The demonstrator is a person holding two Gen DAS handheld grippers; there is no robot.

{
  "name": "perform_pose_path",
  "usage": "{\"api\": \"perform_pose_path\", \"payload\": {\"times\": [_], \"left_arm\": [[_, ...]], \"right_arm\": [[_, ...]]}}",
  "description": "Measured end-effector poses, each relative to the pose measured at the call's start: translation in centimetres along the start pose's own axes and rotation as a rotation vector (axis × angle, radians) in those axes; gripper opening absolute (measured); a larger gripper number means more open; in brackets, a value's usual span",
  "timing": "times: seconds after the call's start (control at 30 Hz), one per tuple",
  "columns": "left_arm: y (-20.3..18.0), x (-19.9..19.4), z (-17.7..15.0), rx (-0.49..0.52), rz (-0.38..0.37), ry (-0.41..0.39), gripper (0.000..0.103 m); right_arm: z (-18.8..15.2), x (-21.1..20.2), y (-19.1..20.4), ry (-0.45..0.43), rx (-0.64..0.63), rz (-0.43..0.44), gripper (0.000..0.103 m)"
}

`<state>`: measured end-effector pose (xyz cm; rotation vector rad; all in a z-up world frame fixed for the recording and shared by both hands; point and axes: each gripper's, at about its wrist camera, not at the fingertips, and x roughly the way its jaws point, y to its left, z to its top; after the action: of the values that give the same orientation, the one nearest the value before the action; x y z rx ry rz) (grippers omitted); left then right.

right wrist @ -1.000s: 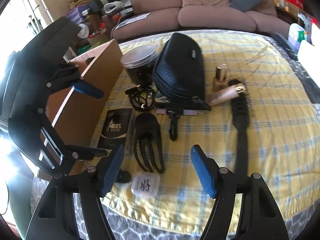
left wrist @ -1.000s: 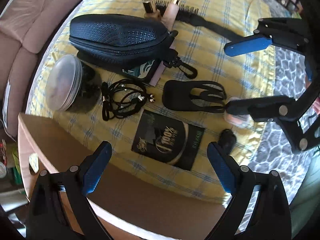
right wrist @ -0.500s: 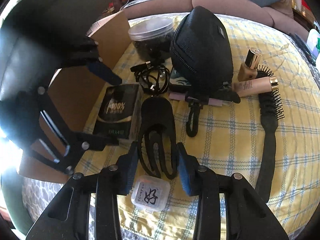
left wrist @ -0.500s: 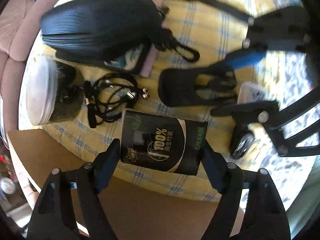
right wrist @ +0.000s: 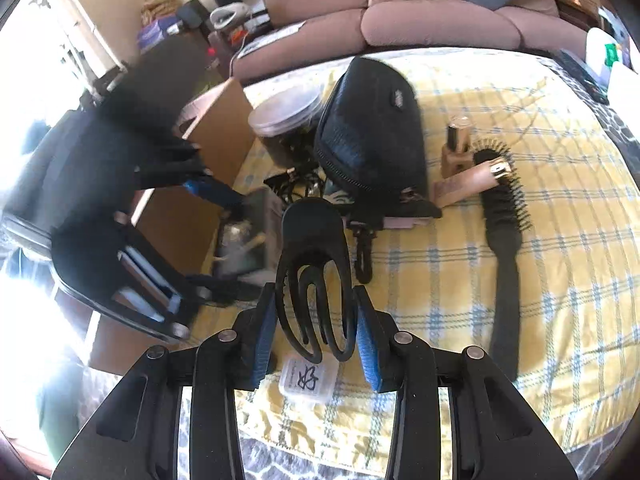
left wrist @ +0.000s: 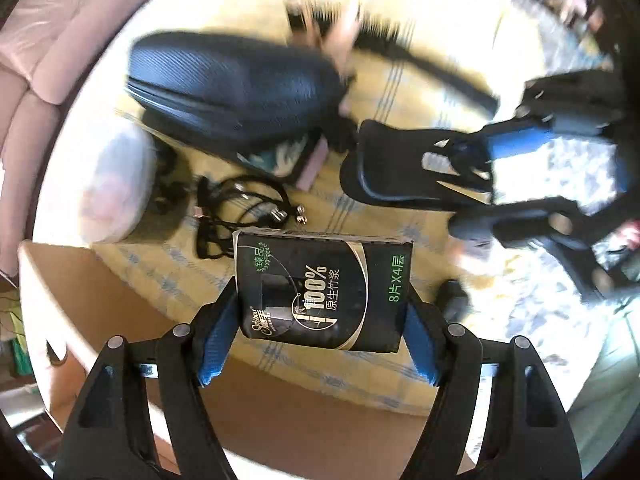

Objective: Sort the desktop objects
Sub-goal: 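Grasp the black claw comb with the right tool while the left grasps the small black printed box, then lower the comb and black box into the cardboard box and open both tools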

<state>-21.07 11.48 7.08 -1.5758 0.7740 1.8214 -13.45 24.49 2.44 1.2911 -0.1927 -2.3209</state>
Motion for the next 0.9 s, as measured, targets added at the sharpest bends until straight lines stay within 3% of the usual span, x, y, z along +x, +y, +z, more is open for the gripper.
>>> {"api": "perform_pose_path", "payload": {"times": [0.17,0.23,0.4,0.47,0.67,0.9], "left_arm": [[0.1,-6.6,-3.8,-0.008,0.005,-0.082,0.071],[1.1,-8.1,-7.7,-0.015,0.022,-0.073,0.071],[2.8,-7.5,-15.7,-0.033,0.096,0.053,0.071],[3.3,-6.8,-19.3,-0.043,0.085,0.104,0.071],[3.9,-4.6,-25.2,-0.044,0.062,0.179,0.071],[3.0,-3.8,-26.5,0.053,0.049,0.188,0.071]], "right_arm": [[0.0,-3.1,1.3,-0.077,0.018,0.017,0.037],[0.2,-4.0,2.2,-0.101,0.01,0.023,0.037],[0.5,-4.7,7.8,-0.129,-0.02,0.094,0.037],[0.7,-4.3,10.0,-0.124,-0.027,0.131,0.037],[1.6,-0.7,17.2,-0.045,-0.088,0.178,0.037],[0.9,5.7,22.8,0.122,-0.081,0.199,0.037]]}}
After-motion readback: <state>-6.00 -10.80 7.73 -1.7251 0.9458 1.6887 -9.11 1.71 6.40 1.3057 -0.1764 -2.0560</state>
